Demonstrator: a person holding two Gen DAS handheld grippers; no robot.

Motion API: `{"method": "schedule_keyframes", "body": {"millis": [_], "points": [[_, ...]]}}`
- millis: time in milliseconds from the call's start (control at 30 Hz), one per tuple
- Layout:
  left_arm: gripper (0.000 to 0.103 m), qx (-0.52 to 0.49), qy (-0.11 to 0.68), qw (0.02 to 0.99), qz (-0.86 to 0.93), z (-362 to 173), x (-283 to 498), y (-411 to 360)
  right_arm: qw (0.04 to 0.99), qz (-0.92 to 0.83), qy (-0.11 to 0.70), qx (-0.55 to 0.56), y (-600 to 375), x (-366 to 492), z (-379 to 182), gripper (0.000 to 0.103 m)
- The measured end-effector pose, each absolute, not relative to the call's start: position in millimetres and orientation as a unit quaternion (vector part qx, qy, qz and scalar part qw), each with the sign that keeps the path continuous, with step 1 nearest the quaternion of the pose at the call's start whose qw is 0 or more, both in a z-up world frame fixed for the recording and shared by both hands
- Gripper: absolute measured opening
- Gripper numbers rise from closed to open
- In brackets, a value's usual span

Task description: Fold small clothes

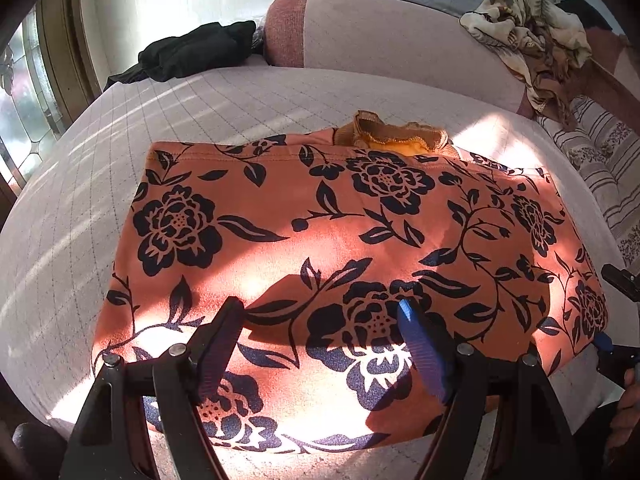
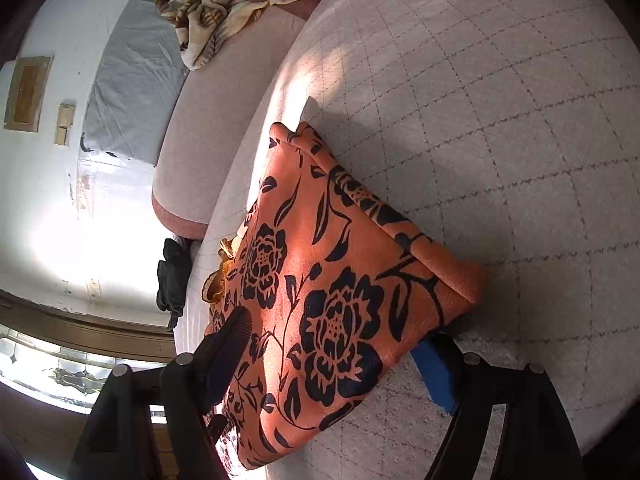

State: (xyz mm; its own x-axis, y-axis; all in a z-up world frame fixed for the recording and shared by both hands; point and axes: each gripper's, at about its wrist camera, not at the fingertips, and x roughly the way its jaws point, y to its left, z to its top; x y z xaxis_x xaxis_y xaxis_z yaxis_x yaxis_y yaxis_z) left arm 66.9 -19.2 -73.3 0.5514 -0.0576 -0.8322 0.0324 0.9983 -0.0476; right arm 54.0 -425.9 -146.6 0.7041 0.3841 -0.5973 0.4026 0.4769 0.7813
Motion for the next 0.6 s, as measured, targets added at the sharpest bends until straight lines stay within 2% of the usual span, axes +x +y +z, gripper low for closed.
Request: {"method": "schedule_keyframes", "body": {"millis": [467,600], "points": [[0.079,-0.008,0.459,0.888,-0.023,-68.3,76.0,-25.4,0.798,-0.006,0.381,0.467,-421.2,65.0,-132.2,0.081],[0.082,0.007,0.466,0.884,-0.03,-77.1,83.1,-36.0,0.796,-0.012,0.392,0.46,-420.9,70.2,-143.3,0.081]]}}
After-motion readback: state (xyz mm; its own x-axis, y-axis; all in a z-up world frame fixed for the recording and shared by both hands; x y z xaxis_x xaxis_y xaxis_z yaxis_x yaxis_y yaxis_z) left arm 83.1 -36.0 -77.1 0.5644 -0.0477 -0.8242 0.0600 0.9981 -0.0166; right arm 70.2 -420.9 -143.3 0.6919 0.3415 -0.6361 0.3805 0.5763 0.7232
